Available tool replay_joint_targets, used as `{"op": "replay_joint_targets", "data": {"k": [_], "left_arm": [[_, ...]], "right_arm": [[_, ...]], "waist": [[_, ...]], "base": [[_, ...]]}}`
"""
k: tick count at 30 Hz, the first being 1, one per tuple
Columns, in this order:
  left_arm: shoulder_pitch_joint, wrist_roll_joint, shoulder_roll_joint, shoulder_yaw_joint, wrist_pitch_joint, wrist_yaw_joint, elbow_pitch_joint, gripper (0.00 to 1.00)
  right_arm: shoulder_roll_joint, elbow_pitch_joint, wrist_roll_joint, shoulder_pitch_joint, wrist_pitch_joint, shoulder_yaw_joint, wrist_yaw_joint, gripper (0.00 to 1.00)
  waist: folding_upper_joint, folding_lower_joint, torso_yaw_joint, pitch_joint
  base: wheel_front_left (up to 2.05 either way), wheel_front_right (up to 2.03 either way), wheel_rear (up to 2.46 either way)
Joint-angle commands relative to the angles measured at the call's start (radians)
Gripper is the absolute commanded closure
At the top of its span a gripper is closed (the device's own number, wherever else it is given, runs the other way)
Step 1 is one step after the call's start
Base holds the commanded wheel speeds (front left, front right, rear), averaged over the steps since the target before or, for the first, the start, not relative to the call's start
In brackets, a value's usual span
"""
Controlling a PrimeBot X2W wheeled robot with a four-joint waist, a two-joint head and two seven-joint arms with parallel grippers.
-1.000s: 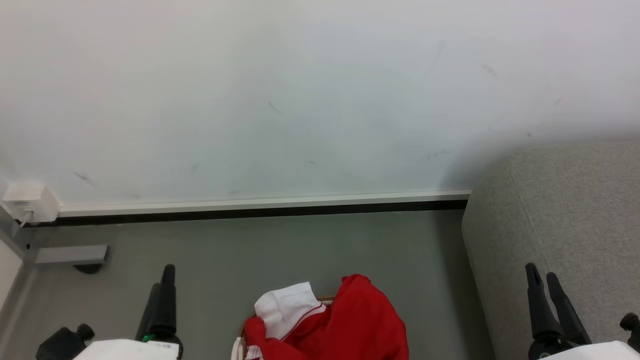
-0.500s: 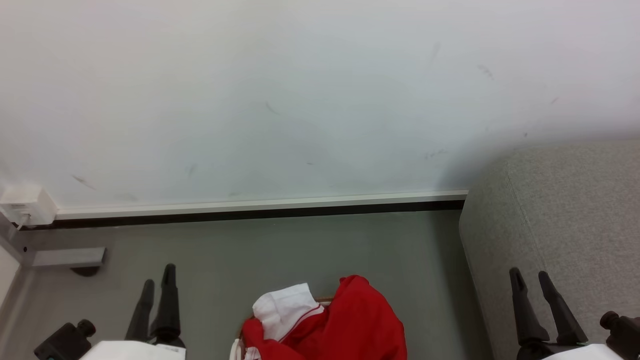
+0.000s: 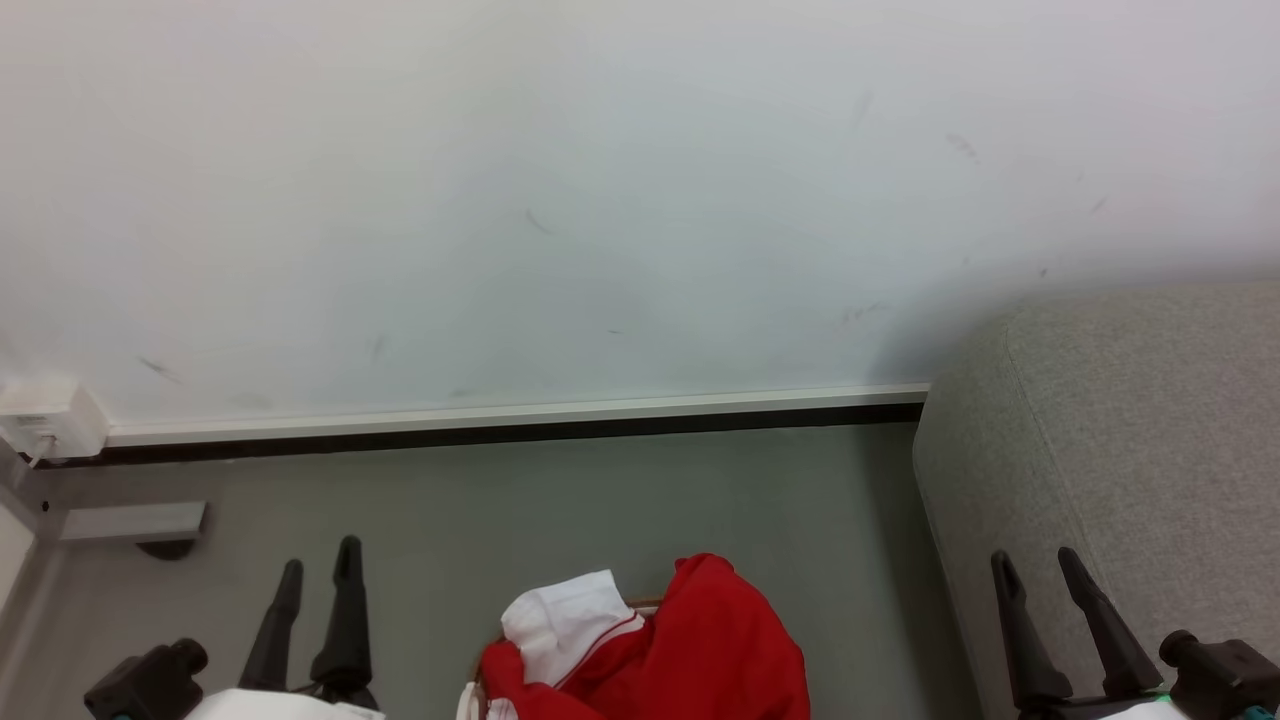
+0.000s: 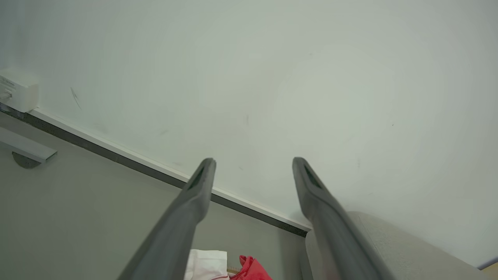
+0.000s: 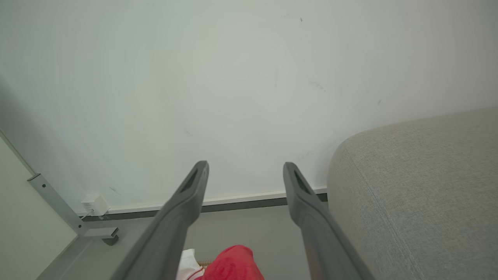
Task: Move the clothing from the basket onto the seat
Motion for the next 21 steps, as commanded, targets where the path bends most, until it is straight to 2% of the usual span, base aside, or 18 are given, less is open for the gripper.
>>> {"op": "replay_joint_targets", "data": {"k": [1,21], "left_arm": [[0.005,0.047,0.011,0.002,-0.012,-0.004,-0.003,0.0],[0.007,0.245,0.027,0.006,-0.059,-0.014,0.022,0.0]], "right_arm": [[0.001,-0.004,-0.051,0.001,-0.008,-0.007,-0.001,0.0],[0.046,0.025,-0.237,-0.008,-0.022,-0.058,-0.001,0.0]], "waist": [[-0.0001,0.0,-0.002,0.0],[-0.0001,0.0,-0.004,0.005]], "base": [[0.0,0.0,0.0],[0.0,0.0,0.0]]}}
